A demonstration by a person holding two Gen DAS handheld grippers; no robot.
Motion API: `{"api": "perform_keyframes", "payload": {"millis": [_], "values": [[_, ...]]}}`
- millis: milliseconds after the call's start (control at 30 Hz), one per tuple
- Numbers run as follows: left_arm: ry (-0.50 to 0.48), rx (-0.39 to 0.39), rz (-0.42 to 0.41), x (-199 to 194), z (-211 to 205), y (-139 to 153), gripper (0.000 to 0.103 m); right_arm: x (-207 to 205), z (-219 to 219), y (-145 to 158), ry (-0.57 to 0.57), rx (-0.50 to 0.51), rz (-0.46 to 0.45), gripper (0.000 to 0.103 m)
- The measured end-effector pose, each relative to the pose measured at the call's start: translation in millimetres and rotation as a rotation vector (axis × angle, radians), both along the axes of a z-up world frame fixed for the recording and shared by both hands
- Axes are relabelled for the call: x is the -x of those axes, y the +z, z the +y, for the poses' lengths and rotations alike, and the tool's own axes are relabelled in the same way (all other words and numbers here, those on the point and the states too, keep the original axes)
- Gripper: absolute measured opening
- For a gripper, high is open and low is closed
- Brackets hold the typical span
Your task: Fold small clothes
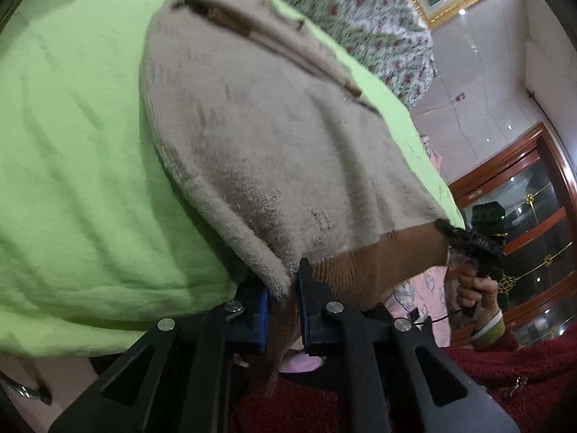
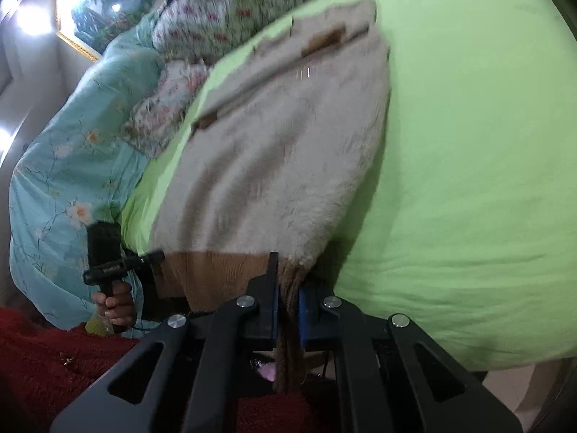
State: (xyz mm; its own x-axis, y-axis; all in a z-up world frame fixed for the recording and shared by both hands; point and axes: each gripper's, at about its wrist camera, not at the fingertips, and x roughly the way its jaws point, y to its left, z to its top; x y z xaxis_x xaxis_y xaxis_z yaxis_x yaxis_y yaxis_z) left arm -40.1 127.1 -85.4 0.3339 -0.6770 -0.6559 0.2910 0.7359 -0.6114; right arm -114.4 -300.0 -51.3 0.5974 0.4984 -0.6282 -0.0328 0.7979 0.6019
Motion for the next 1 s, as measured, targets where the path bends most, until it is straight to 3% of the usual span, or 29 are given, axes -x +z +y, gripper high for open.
{"api": "perform_keyframes", "payload": {"millis": [100, 167, 300, 433, 600, 800, 1000], "values": [[0.012, 0.026, -0.046, 6, 7, 14, 0.009, 19, -41, 12, -0.1, -0.059, -0.051, 0.008], [0.024, 0.03, -0.046, 5, 10, 14, 0.007, 21, -50, 10, -0.11, -0.067, -0.048, 0.007], [0.038, 0.018, -0.023, 2, 10, 10, 0.007, 13, -38, -1, -0.072, -0.059, -0.017, 0.007], [0.041, 0.023, -0.051, 8, 9, 22, 0.007, 15, -34, -8, -0.066, -0.074, -0.016, 0.007], [0.106, 0.095, -0.06, 8, 22, 34, 0.006, 15, -41, -9, -0.077, -0.098, -0.003, 0.007], [0.163, 0.125, -0.181, -15, 30, 79, 0.006, -14, -38, 46, -0.06, -0.123, -0.149, 0.007], [0.274, 0.177, -0.325, -87, 40, 133, 0.006, -102, -40, 101, -0.092, -0.086, -0.286, 0.007]]}}
